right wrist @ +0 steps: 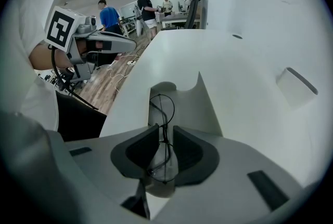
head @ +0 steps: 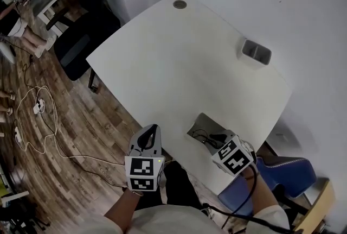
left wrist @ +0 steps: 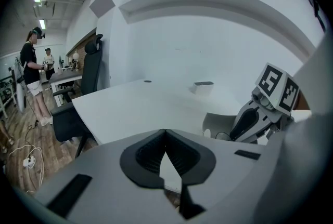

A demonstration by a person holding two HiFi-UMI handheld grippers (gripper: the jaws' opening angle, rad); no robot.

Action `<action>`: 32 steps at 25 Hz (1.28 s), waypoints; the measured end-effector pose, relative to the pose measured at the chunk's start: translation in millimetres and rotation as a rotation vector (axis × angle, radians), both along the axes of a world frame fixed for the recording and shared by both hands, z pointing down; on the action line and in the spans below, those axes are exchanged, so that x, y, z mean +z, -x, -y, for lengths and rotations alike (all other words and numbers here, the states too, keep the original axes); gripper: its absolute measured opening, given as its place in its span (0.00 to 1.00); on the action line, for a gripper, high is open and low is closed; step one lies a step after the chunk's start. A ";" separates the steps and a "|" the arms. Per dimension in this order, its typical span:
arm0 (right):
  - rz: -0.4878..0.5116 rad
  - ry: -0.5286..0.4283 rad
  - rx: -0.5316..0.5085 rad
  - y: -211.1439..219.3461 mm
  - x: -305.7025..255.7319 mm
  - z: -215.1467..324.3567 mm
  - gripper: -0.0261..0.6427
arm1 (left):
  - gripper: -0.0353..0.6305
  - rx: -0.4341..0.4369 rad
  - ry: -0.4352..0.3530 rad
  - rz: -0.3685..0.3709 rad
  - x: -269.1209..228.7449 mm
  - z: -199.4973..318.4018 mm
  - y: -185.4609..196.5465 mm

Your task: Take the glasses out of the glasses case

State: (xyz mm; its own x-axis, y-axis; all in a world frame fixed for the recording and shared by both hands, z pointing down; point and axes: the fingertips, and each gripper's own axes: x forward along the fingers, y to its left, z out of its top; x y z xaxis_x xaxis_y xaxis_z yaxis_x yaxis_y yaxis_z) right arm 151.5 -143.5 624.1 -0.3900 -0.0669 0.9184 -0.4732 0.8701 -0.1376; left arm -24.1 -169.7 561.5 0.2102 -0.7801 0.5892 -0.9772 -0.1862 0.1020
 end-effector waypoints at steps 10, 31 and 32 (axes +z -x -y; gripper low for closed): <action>0.011 0.097 -0.057 5.0 0.3 -2.5 0.15 | 0.08 -0.021 0.012 -0.002 3.3 -4.4 0.8; 0.055 0.038 0.027 2.4 -9.3 -0.6 0.11 | 0.08 0.054 0.000 0.005 -4.6 -0.6 -17.4; 0.053 0.029 0.036 1.8 -9.9 0.7 0.11 | 0.08 0.061 -0.001 0.005 -5.3 -0.3 -18.2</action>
